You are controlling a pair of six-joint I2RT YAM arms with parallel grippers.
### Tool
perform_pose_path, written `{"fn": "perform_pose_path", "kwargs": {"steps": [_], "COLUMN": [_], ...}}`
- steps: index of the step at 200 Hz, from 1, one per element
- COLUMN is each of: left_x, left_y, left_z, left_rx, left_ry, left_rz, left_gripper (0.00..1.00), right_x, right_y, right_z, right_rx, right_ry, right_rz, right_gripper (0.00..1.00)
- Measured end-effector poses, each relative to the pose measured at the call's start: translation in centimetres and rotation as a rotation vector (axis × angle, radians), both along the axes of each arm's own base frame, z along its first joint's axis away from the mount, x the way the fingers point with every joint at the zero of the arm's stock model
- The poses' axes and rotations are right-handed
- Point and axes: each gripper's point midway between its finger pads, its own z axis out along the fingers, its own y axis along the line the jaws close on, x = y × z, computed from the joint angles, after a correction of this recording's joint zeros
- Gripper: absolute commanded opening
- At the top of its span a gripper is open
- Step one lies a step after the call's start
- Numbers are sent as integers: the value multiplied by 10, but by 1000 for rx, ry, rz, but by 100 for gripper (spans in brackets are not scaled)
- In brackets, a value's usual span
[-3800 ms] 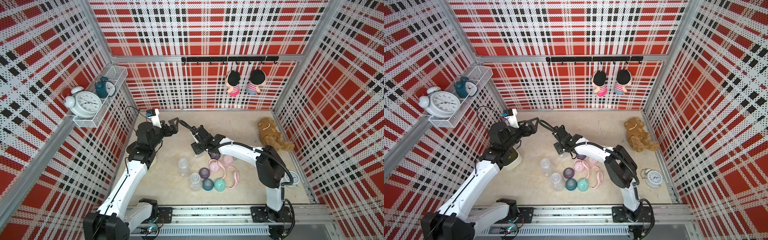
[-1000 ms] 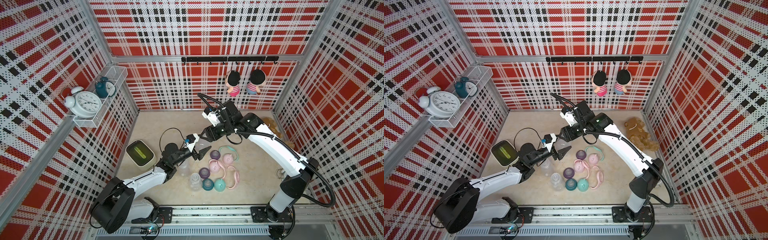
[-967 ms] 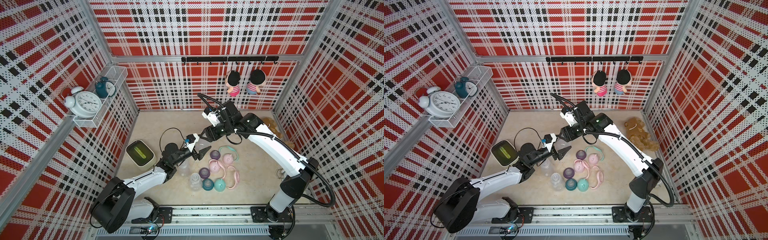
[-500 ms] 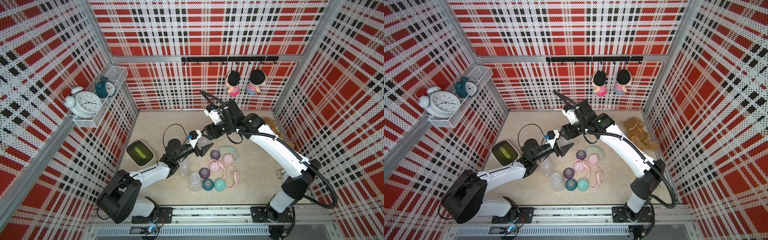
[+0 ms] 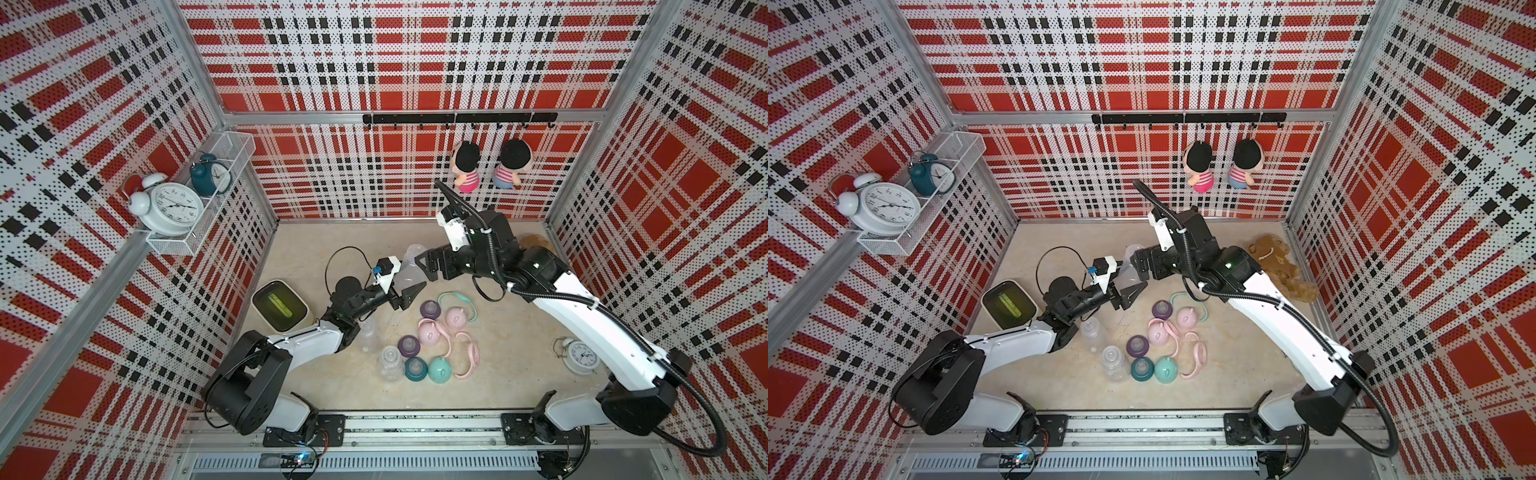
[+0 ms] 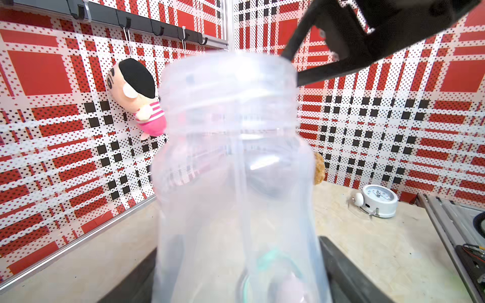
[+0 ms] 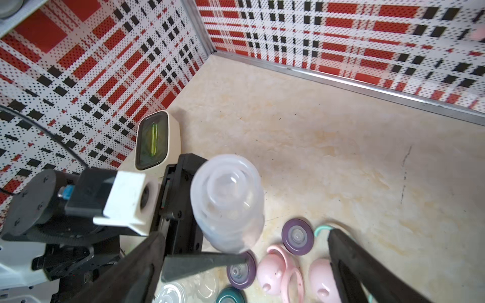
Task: Assemble the baby bottles
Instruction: Pick up the baby bottle from the center of the board, then pick up the handle at the center of the board.
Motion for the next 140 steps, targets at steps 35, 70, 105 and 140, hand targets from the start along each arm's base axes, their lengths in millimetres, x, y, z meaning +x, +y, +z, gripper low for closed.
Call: {"fn": "perform_pose_path", "kwargs": {"steps": [35, 70, 105, 140], "left_x": [-1, -3, -3, -10], "left_y": [1, 7, 8, -6], "left_z": [1, 4, 8, -4], "left_rx": [-14, -20, -24, 22], "left_ry": [2, -3, -9, 16], "left_rz": [1, 28, 45, 34], "left_gripper": [0, 0, 0, 0], "right_x": [-15, -31, -48, -78], "right_y": [-33, -62, -86, -89], "right_z": [-2, -74, -148, -201], "right_rx": [29, -22, -87, -111], "right_ry": [-6, 116, 255, 368], "right_rz": [-97, -217, -339, -395], "right_gripper": [100, 95, 87, 79]}}
